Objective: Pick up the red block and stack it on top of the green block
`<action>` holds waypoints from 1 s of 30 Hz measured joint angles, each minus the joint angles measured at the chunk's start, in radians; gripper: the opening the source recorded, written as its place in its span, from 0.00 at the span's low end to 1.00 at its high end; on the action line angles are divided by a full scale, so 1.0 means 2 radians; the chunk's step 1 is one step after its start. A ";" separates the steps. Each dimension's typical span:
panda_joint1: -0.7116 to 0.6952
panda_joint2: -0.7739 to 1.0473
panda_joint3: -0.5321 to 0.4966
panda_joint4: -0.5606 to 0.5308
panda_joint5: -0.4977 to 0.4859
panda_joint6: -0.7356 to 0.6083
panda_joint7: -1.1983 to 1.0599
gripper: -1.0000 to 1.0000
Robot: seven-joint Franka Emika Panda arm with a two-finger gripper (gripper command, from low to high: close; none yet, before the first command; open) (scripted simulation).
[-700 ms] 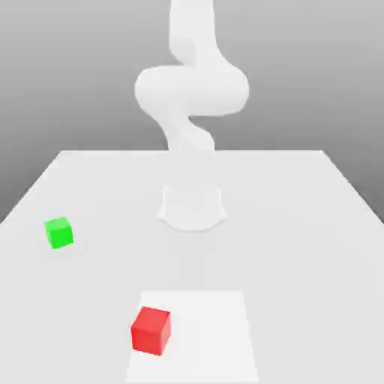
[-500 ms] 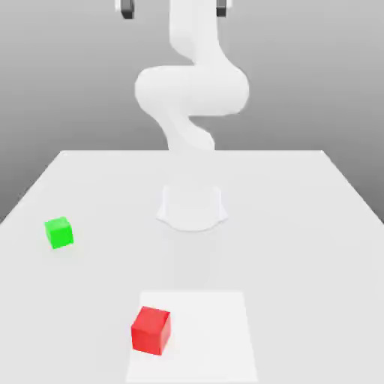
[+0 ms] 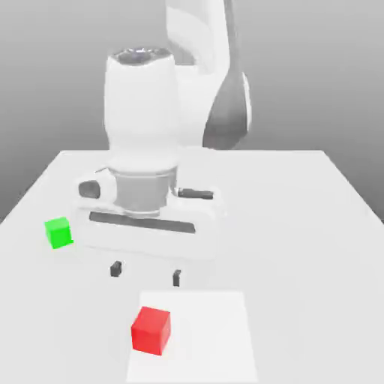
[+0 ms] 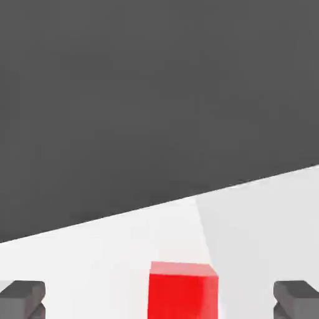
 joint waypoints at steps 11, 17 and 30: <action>-0.008 0.122 0.010 0.006 0.013 0.095 -0.007 0.00; -0.008 0.079 0.007 0.000 0.007 0.059 -0.002 0.00; -0.209 -0.074 -0.102 -0.080 -0.071 -0.010 0.032 0.00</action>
